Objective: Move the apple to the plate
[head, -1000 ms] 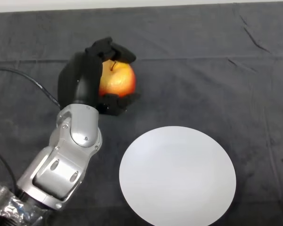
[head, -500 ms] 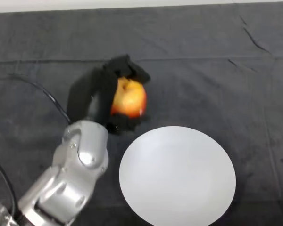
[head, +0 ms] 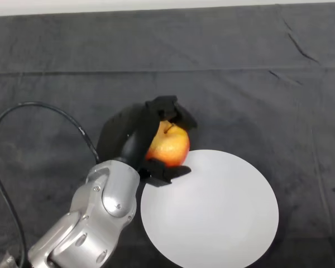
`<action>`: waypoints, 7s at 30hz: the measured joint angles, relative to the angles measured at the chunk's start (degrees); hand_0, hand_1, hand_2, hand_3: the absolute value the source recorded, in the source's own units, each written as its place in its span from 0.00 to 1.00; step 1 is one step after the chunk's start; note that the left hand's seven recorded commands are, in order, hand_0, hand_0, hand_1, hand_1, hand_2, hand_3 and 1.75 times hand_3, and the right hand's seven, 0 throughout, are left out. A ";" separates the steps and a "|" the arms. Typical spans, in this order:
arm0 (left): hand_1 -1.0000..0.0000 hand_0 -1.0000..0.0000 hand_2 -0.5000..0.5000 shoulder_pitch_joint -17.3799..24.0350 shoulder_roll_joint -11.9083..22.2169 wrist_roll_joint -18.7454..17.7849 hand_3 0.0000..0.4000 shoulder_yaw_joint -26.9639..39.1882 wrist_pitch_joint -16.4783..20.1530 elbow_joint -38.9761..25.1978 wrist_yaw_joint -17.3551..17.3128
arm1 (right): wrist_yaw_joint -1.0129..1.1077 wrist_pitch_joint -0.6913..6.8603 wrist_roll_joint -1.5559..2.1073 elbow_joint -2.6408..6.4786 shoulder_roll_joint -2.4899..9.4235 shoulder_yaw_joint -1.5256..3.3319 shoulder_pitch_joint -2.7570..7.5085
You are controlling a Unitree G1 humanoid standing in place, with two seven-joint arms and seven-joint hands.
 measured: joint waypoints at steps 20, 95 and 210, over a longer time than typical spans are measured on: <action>0.00 0.00 0.50 -0.01 -1.98 0.72 1.00 -6.32 -0.23 0.21 -2.85 | 0.00 0.00 0.00 0.00 0.00 0.00 0.00; 1.00 1.00 0.50 6.83 4.11 -3.77 0.00 21.35 -11.76 -2.99 1.45 | 0.01 0.00 0.00 0.00 0.00 -0.02 0.00; 1.00 1.00 0.50 6.44 4.20 -20.99 0.00 62.07 -68.41 70.22 14.57 | 0.00 0.00 0.00 0.00 0.02 0.00 -0.02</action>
